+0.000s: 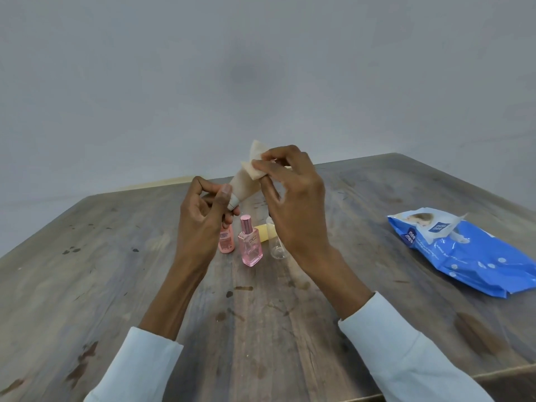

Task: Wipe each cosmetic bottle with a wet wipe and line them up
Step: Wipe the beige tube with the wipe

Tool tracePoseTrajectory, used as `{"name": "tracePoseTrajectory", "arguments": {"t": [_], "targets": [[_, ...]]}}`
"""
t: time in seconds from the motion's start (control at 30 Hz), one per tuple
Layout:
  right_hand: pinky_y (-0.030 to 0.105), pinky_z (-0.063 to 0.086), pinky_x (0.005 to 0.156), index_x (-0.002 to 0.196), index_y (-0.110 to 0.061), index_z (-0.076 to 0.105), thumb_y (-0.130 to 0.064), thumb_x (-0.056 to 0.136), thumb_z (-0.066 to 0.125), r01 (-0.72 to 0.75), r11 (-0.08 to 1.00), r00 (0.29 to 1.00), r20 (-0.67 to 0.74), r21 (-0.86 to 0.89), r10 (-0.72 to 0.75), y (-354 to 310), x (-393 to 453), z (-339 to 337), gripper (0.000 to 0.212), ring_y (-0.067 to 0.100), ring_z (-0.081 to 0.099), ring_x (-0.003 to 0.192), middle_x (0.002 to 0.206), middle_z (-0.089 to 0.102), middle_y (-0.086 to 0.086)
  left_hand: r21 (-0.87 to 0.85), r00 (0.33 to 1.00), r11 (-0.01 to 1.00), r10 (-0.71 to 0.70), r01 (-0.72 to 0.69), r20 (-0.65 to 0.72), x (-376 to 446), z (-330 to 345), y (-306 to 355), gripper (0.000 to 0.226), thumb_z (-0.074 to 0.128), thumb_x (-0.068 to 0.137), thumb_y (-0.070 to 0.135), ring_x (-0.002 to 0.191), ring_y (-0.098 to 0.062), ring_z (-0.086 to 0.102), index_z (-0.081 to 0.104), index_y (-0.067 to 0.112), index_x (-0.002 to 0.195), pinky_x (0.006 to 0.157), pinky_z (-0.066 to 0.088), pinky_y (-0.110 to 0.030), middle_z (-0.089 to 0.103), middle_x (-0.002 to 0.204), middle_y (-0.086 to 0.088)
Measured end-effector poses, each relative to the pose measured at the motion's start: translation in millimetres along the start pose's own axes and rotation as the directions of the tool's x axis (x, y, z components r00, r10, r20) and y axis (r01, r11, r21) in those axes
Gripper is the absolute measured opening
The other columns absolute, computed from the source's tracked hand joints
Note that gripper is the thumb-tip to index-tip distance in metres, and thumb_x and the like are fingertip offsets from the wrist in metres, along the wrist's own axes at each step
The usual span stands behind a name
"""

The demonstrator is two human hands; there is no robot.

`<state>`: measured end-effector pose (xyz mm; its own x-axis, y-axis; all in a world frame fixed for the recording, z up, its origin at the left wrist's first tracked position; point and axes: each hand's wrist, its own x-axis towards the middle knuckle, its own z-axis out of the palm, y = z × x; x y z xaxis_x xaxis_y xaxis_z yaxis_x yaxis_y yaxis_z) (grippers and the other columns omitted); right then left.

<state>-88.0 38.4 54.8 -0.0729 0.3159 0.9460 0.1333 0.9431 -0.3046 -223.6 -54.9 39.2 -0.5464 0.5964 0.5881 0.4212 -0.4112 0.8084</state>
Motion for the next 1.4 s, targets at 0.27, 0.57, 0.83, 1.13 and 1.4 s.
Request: {"name": "tracePoseTrajectory", "arguments": {"t": [0.27, 0.57, 0.83, 1.13, 1.4], "targets": [[0.039, 0.06, 0.083, 0.113, -0.003, 0.079, 0.01, 0.093, 0.073, -0.087, 0.996, 0.996, -0.034, -0.008, 0.087, 1.7, -0.8, -2.4, 0.025, 0.024, 0.067, 0.1, 0.11, 0.067, 0.008, -0.193, 0.989, 0.97, -0.139, 0.147, 0.053, -2.6, 4.0, 2.1, 0.022, 0.057, 0.11, 0.026, 0.055, -0.015, 0.052, 0.05, 0.014, 0.092, 0.055, 0.046, -0.023, 0.071, 0.072, -0.011], [0.038, 0.059, 0.083, 0.112, -0.002, 0.08, 0.015, 0.088, 0.075, -0.019, 0.999, 1.0, 0.011, -0.026, 0.02, -3.9, -2.6, 0.9, 0.03, 0.025, 0.066, 0.1, 0.111, 0.069, 0.008, -0.414, 0.95, 0.856, -0.264, 0.31, 0.167, 0.3, 5.0, 1.2, 0.032, 0.056, 0.104, 0.033, 0.05, -0.01, 0.04, 0.05, 0.007, 0.122, 0.049, 0.036, -0.02, 0.06, 0.071, -0.009], [0.036, 0.059, 0.076, 0.107, -0.001, 0.081, 0.021, 0.085, 0.072, 0.128, 0.99, 0.982, 0.134, 0.063, -0.136, -29.1, -18.1, 11.1, 0.033, 0.025, 0.069, 0.099, 0.113, 0.069, 0.012, -0.683, 0.894, 0.588, -0.375, 0.434, 0.246, -0.7, 0.0, 13.2, 0.022, 0.05, 0.105, 0.023, 0.045, -0.003, 0.038, 0.065, 0.008, 0.098, 0.039, 0.027, -0.012, 0.047, 0.075, -0.001], [0.031, 0.06, 0.087, 0.114, -0.005, 0.08, 0.007, 0.096, 0.071, -0.107, 0.988, 0.993, -0.031, 0.108, 0.111, -7.3, 2.5, -2.7, 0.024, 0.013, 0.066, 0.102, 0.114, 0.064, 0.007, -0.593, 0.802, 0.545, -0.343, 0.593, 0.488, -1.8, -1.0, 11.0, 0.031, 0.04, 0.112, 0.03, 0.037, -0.003, 0.032, 0.061, 0.008, 0.115, 0.033, 0.027, -0.011, 0.044, 0.07, -0.001], [0.023, 0.06, 0.088, 0.109, -0.016, 0.082, 0.004, 0.098, 0.069, -0.402, 0.872, 0.912, 0.041, 0.28, 0.408, 1.8, 9.3, -5.9, 0.026, 0.008, 0.071, 0.102, 0.11, 0.073, -0.003, -0.24, 0.948, 0.921, -0.271, 0.306, 0.168, 3.6, -4.7, 3.5, 0.017, 0.052, 0.112, 0.028, 0.04, -0.007, 0.03, 0.051, 0.013, 0.106, 0.037, 0.028, -0.017, 0.058, 0.064, -0.01]]}}
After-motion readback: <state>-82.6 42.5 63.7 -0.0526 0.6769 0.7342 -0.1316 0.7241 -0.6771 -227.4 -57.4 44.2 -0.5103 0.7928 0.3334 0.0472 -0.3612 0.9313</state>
